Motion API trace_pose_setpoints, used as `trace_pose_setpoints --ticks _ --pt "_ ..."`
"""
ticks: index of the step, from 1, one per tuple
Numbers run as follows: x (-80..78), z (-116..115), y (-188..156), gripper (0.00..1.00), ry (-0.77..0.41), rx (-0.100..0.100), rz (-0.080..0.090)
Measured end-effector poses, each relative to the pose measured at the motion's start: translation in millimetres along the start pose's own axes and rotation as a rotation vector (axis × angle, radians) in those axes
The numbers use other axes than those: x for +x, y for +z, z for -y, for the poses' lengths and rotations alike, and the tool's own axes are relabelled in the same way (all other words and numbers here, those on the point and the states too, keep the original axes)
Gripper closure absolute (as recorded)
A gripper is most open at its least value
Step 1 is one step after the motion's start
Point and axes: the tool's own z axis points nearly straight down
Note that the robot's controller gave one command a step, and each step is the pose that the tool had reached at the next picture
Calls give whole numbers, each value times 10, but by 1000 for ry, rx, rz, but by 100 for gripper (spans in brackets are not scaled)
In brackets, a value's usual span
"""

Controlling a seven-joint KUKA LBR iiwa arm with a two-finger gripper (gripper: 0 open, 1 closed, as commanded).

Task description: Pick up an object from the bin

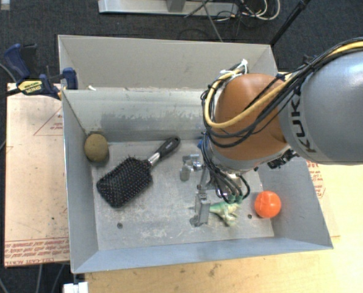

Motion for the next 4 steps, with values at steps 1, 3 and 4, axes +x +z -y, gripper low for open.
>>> trace_pose_setpoints --ticks 1,3,4 --pt "-16 6 -45 0 3 -1 8" --pt "-377 -930 518 0 -255 0 11" --pt "-934 -1008 721 0 -261 -2 15"
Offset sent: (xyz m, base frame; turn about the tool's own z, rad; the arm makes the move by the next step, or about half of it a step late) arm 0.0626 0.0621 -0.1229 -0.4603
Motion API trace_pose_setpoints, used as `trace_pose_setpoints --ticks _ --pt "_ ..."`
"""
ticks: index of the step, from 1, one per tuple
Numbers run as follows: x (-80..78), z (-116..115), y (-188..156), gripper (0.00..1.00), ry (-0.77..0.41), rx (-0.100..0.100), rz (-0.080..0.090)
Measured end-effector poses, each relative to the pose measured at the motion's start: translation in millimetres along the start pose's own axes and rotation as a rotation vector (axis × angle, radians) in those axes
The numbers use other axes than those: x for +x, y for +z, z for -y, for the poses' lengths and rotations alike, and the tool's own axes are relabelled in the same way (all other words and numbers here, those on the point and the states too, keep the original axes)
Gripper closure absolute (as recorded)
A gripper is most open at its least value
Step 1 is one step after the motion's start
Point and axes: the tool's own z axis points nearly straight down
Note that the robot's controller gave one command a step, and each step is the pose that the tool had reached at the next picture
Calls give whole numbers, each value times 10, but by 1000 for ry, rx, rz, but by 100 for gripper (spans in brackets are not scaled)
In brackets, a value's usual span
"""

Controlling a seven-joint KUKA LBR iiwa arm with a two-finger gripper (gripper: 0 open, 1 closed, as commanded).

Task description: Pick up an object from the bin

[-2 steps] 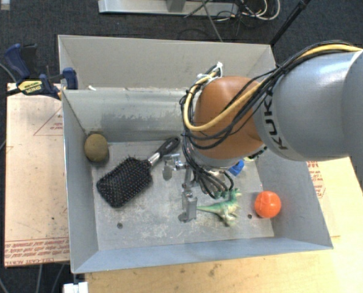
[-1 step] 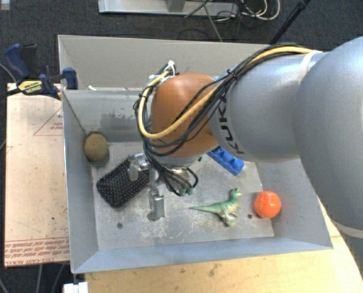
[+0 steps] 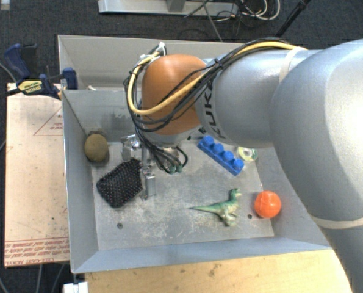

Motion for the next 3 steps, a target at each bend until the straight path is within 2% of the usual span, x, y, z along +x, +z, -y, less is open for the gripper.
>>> trace_pose_setpoints --ticks 1,2,3 --pt "80 81 305 0 -291 1 6" --pt "39 97 443 100 -312 -4 3" --pt "39 97 443 100 -312 -4 3"
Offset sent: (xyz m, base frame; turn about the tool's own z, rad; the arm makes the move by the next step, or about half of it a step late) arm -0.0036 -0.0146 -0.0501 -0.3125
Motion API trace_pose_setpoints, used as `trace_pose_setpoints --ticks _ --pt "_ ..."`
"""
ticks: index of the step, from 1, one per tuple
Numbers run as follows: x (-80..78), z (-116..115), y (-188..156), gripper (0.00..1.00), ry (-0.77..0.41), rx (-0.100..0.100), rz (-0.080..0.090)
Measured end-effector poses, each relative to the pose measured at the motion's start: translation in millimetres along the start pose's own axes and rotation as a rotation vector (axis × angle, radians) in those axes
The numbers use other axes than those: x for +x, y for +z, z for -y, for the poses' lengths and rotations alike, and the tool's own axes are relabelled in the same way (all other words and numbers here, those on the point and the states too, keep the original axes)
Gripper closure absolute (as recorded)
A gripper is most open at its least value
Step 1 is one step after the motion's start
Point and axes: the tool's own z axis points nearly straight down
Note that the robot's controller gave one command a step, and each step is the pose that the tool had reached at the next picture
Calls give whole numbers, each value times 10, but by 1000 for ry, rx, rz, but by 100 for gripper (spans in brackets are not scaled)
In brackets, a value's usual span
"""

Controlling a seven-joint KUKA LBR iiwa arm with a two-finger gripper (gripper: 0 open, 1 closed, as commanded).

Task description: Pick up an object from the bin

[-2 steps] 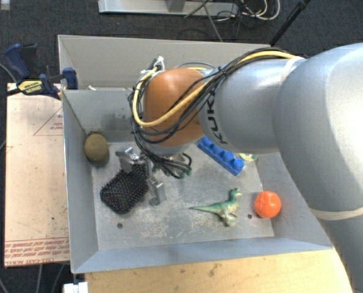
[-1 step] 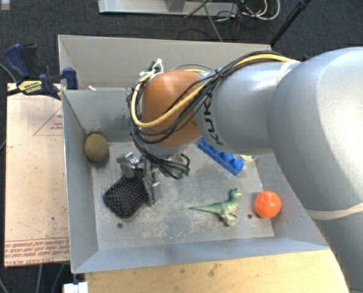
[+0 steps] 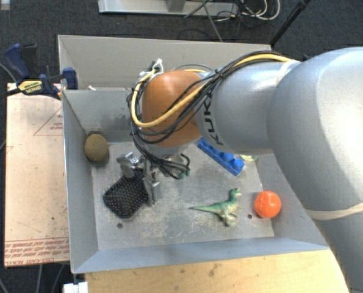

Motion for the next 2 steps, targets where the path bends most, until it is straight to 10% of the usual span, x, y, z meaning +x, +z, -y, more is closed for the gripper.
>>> trace_pose_setpoints --ticks 2 --pt "4 -8 -60 100 0 0 -5"
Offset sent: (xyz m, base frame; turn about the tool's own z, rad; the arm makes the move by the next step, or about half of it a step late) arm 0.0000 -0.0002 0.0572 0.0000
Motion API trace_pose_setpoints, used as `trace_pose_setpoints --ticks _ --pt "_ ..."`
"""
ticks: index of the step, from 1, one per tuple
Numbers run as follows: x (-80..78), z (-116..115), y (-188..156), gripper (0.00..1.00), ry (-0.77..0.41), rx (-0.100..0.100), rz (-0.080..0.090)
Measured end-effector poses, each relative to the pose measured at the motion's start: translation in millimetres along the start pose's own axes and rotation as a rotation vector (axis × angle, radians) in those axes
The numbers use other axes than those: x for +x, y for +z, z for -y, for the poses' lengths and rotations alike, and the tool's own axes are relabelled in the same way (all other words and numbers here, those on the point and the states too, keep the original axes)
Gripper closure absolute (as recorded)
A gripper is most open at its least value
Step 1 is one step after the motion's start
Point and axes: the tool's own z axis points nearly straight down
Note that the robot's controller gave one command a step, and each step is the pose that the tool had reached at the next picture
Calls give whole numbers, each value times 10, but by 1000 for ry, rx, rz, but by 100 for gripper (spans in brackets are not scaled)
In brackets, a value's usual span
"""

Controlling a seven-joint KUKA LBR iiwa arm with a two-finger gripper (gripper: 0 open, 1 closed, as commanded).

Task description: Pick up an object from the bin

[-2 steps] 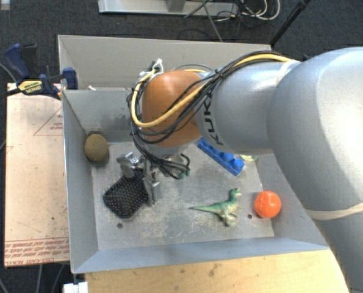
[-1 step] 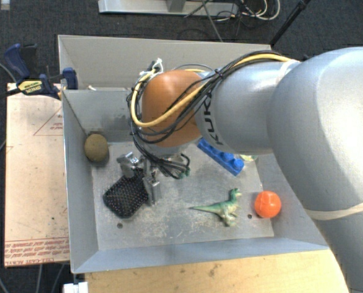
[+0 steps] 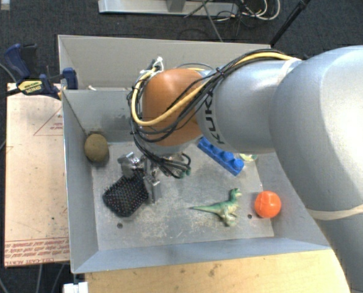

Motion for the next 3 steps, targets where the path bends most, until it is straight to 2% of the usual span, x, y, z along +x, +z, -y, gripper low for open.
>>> trace_pose_setpoints --ticks 3 --pt "1 0 -495 100 1 3 -3"
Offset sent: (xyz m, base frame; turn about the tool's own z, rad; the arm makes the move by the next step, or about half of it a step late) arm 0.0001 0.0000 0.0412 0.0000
